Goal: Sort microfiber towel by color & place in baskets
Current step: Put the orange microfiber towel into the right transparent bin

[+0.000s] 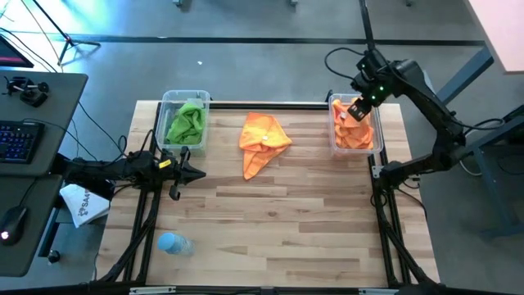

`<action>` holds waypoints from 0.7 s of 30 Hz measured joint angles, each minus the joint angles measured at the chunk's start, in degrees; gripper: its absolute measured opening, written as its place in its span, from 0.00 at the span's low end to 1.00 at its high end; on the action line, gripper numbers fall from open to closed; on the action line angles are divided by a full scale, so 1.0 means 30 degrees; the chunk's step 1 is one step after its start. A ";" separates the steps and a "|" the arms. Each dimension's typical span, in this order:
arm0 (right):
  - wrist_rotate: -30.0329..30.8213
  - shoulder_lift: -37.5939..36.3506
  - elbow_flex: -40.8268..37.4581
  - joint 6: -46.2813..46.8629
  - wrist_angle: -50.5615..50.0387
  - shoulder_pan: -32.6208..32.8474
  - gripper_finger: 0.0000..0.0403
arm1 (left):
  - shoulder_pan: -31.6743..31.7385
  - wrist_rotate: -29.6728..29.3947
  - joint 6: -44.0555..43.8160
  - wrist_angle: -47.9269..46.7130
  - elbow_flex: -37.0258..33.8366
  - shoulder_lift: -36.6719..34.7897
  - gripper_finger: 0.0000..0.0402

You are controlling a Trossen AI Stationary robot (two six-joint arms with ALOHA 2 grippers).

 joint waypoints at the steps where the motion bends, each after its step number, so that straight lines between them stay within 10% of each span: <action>1: 0.0082 0.0000 0.0000 0.0004 0.0010 -0.0007 0.35 | 0.0000 0.0000 0.0000 0.0000 0.0000 0.0000 0.00; 11: -0.7008 -0.0007 -0.1809 0.0998 0.4167 0.1768 0.35 | -0.0002 0.0000 0.0000 0.0006 -0.0006 0.0000 0.00; 21: -0.1861 0.0007 -0.4950 0.1971 1.2126 0.8749 0.35 | -0.0007 0.0000 0.0000 0.0000 -0.0005 0.0000 0.00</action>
